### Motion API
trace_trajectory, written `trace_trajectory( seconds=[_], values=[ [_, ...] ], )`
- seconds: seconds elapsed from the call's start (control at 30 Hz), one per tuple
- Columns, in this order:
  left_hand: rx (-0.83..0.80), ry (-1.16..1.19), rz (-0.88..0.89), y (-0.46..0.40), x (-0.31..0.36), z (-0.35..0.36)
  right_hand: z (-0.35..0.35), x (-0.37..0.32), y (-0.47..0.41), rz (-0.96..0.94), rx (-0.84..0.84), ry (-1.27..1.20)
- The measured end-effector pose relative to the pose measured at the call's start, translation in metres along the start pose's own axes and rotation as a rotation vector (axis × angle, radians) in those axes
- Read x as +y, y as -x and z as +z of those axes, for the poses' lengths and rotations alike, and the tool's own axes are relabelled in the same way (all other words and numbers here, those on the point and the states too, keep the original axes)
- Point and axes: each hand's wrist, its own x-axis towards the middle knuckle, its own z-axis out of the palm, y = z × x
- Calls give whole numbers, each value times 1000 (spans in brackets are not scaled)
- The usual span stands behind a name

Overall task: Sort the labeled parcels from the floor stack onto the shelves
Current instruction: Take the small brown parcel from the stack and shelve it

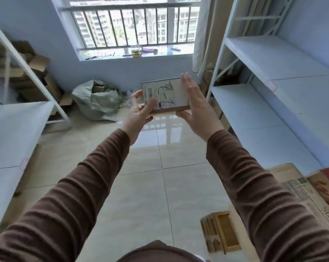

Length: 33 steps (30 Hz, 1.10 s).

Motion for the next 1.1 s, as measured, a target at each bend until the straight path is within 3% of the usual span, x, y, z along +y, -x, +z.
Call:
trace_trajectory(
  seconds=[0.27,0.57,0.83,1.1],
  values=[
    [244,75,119,2,35,-158,102,-107,-93,-163,23,-212],
    [488,-17,172,1,38,-277,188,-175,-180,-250,-141,-482],
    [681,-78,157,38,47,-368,270,-247,-243,-307,-593,-484],
    [942,-106,179,132,54,-463,357,-371,-223,-295,-1106,-811]
  ],
)
